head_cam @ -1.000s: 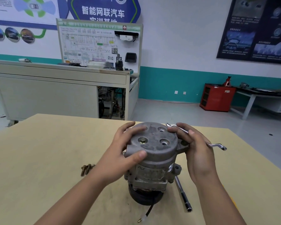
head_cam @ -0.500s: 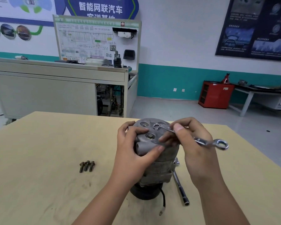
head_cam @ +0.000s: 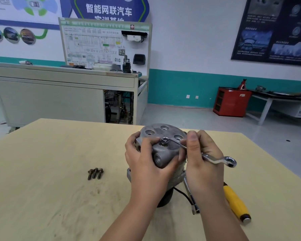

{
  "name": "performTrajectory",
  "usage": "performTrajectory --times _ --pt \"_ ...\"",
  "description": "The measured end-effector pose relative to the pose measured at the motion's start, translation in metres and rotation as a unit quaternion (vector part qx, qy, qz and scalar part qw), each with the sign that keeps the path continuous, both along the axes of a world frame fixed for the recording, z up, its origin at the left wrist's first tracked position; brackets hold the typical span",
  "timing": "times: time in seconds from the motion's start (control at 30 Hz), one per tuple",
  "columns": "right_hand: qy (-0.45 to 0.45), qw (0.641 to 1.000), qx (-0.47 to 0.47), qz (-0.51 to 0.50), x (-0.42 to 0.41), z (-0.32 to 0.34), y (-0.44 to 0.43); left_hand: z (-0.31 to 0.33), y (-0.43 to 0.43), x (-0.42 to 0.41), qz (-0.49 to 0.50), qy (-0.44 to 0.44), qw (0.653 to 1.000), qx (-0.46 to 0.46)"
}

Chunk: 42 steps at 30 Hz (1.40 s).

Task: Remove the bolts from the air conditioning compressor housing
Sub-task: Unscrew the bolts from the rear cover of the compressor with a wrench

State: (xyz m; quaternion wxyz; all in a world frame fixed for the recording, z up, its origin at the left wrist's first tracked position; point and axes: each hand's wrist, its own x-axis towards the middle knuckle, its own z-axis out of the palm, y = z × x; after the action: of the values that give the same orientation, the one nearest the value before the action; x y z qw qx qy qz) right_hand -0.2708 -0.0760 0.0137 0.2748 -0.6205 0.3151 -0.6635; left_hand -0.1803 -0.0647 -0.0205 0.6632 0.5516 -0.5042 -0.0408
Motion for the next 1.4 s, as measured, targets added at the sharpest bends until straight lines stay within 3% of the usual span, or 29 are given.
performTrajectory --times 0.2,0.5,0.8,0.97,1.23,1.4 --pt "-0.011 0.999 -0.033 -0.003 0.006 -0.005 0.015 -0.004 -0.002 -0.003 0.002 0.006 1.0 0.013" --pt "-0.009 1.0 -0.002 -0.015 -0.001 -0.009 0.009 0.006 0.002 -0.004 -0.014 0.07 0.997 0.02" --pt "-0.009 0.99 0.121 0.065 -0.024 0.0 -0.028 0.004 -0.001 0.011 -0.073 0.063 0.995 0.017" --pt "-0.017 0.983 0.177 -0.053 -0.017 0.003 -0.046 0.001 -0.001 0.015 -0.08 0.066 0.995 0.006" --pt "0.149 0.954 0.215 -0.144 0.006 0.023 -0.058 0.004 0.001 0.015 -0.088 0.078 0.993 0.006" --pt "0.269 0.926 0.228 -0.137 0.024 0.036 -0.057 0.007 -0.001 0.012 -0.084 0.065 0.994 0.006"
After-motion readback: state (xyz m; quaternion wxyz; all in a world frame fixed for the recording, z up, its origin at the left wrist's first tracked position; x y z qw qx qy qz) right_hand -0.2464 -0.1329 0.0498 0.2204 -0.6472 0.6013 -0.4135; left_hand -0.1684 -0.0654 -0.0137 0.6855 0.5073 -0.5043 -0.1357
